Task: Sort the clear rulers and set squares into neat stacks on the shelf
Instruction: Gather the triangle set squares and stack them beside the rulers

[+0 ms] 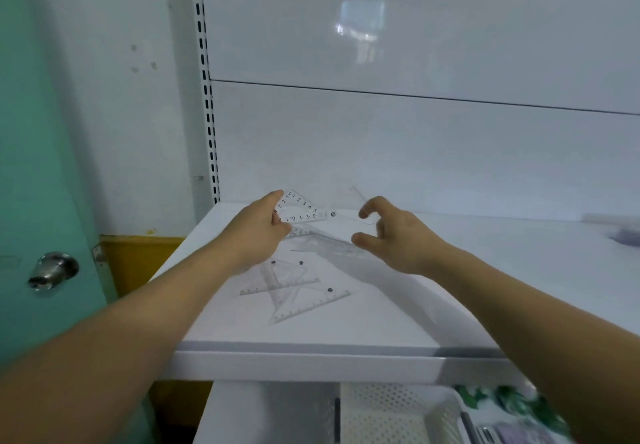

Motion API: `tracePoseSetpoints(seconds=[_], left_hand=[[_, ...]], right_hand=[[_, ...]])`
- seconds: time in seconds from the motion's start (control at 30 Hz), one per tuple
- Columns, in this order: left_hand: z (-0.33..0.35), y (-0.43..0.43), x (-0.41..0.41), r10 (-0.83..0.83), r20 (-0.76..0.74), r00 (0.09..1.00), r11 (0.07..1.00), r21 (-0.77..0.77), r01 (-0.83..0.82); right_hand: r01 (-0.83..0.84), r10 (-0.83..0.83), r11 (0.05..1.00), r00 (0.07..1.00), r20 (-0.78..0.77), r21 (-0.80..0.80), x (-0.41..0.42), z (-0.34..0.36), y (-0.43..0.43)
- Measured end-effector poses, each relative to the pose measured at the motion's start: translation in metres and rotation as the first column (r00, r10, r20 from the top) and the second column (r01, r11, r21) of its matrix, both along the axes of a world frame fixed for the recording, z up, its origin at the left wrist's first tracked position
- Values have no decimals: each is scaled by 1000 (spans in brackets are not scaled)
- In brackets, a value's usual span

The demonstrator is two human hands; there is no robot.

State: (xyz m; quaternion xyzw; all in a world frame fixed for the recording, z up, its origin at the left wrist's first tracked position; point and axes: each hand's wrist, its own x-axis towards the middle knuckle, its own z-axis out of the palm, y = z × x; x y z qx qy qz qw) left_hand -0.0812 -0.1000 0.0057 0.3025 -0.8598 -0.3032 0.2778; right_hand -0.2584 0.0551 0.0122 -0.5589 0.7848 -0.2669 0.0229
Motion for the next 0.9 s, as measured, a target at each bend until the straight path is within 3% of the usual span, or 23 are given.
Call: tracePoseSetpoints(seconds=[0.17, 0.53, 0.9], left_hand=[[11, 30, -12, -102, 90, 991, 992, -68, 109], [22, 169, -122, -348, 166, 922, 918, -140, 372], [10, 379, -286, -480, 167, 861, 853, -142, 502]], right_hand=[[136, -124, 987, 983, -136, 84, -6, 5, 35], [365, -333, 918, 922, -200, 153, -61, 17, 203], [583, -559, 812, 789, -254, 25, -181, 3, 452]])
